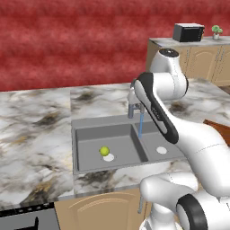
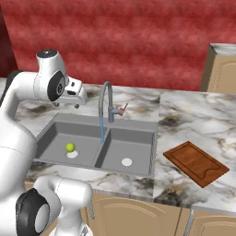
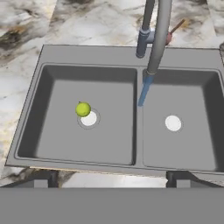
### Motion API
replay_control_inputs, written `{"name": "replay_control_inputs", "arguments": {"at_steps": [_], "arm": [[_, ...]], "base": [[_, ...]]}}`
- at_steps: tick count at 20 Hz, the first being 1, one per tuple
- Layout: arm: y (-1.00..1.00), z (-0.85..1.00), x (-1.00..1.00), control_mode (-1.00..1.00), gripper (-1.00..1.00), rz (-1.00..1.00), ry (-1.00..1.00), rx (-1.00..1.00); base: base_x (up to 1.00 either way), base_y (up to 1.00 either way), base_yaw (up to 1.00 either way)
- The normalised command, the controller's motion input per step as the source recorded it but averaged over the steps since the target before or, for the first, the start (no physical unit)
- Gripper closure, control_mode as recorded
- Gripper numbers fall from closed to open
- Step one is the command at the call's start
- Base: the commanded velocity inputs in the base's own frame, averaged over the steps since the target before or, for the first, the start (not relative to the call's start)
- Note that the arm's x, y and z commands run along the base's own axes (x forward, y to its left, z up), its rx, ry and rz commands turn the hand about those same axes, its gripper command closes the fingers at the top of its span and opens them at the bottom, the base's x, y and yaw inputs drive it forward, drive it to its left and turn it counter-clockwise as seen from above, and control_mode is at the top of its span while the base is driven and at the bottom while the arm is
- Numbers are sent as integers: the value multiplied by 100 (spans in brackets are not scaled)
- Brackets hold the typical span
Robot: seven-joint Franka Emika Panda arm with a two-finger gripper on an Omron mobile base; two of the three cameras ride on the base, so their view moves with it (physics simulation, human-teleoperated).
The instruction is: Pick the pear from the sink and place it on the cutting board to airdry. Then turn off the sink faucet.
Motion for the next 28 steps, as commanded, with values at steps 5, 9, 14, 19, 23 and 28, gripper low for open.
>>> {"name": "replay_control_inputs", "arguments": {"at_steps": [5,9,14,19,23,28], "arm": [[30,-20,0,-100,-100,2,-4,-6],[34,-37,1,-100,-100,1,-4,-6],[29,-38,8,-100,-100,1,-5,0],[18,-16,18,-100,-100,0,0,4],[15,-15,25,-100,-100,0,0,3],[17,-2,27,-100,-100,0,1,0]], "base": [[0,0,0],[0,0,0],[0,0,0],[0,0,0],[0,0,0],[0,0,0]]}}
